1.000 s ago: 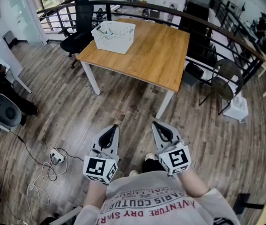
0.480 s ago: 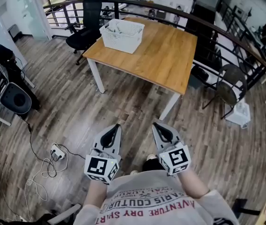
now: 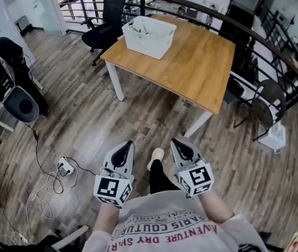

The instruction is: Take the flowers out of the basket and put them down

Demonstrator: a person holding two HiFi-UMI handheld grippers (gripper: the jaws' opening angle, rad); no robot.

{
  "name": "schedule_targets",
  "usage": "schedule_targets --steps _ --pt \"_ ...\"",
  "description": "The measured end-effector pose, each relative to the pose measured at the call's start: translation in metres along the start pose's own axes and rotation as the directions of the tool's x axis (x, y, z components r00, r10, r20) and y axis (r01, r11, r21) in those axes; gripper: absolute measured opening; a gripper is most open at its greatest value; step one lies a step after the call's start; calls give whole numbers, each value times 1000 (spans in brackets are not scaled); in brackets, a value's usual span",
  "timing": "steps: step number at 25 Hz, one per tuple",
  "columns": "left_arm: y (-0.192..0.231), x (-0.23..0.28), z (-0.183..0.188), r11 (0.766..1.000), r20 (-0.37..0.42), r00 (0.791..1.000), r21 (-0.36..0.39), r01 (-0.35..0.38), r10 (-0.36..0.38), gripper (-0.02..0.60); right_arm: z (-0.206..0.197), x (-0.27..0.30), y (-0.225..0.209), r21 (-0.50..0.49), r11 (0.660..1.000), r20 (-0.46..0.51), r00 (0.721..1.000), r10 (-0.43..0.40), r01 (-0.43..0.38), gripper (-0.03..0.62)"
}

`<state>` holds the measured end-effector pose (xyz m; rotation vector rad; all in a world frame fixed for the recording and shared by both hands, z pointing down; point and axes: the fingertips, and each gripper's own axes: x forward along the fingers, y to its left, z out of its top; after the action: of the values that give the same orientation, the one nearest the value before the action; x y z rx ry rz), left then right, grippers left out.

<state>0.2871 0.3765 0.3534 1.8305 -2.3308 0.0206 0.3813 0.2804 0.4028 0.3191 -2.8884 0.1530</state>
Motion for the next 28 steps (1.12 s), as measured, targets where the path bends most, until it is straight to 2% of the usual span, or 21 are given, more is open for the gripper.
schedule_targets --steps 4,8,17,23,28 --pt "25 49 4 1000 -4 1000 23 3 -3 21 5 48 -34 4 1000 21 1000 -6 6 29" --pt "70 115 15 1000 -30 999 22 -17 18 21 32 113 -77 43 999 45 999 -6 4 29" --pt "144 267 39 999 -22 1000 35 -8 9 21 69 252 -175 5 1000 55 998 29 -29 29" --pt "188 328 52 1000 -19 999 9 -25 26 21 92 311 -227 -25 1000 53 999 -13 14 29" --pt "217 370 59 999 9 1000 -32 -13 13 21 105 342 -244 -69 997 62 997 40 -36 29"
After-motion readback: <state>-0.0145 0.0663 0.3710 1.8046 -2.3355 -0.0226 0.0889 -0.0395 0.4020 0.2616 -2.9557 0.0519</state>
